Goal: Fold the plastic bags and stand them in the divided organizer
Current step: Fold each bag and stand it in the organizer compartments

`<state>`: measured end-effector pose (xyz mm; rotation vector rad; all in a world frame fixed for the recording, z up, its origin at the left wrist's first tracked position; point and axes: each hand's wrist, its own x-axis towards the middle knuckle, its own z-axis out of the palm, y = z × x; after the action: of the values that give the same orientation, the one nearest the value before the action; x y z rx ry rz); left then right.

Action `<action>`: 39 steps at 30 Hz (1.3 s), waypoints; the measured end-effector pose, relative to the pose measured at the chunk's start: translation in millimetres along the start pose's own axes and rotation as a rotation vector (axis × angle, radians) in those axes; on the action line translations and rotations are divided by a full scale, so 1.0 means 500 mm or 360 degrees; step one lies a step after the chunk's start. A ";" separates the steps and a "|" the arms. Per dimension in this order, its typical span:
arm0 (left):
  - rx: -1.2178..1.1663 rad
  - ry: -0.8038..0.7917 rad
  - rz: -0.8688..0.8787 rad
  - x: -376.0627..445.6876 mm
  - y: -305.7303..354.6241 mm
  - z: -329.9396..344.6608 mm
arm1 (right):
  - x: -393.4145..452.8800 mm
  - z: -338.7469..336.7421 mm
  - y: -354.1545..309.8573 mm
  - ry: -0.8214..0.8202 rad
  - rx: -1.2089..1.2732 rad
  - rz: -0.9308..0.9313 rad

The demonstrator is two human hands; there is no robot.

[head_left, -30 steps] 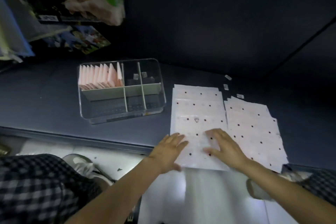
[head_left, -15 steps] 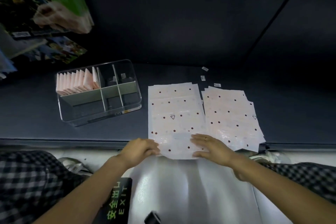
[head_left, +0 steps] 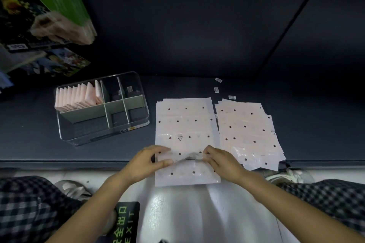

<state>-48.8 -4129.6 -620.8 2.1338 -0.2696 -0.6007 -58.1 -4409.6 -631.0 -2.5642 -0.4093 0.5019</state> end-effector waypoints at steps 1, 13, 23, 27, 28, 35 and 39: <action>-0.0087 0.0101 0.0010 0.004 0.008 -0.009 | 0.010 -0.020 -0.013 -0.0064 0.0096 -0.0013; 0.0204 0.1009 0.0279 0.069 0.026 -0.022 | 0.230 -0.180 -0.009 0.0198 0.0536 0.0239; 0.1213 0.0150 0.0258 0.105 -0.060 0.074 | 0.233 -0.070 -0.012 0.0685 -0.0308 0.0228; 0.1353 0.0026 0.0240 0.123 -0.079 0.078 | 0.153 0.041 -0.027 0.0270 -0.0615 -0.0222; 0.1349 0.0011 0.0242 0.127 -0.083 0.076 | 0.143 0.059 -0.021 0.0225 -0.0660 -0.0223; 0.1264 -0.0004 0.0299 0.123 -0.111 0.040 | 0.109 0.061 0.035 0.0506 -0.0894 -0.0372; 0.1012 0.0042 0.0282 0.122 -0.109 0.028 | 0.117 0.050 0.038 0.0376 -0.0590 -0.0180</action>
<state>-4.8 -4131.4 -691.3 2.6796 -0.7023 -0.4138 -12.9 -4393.4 -676.9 -2.8883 -0.6041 0.0821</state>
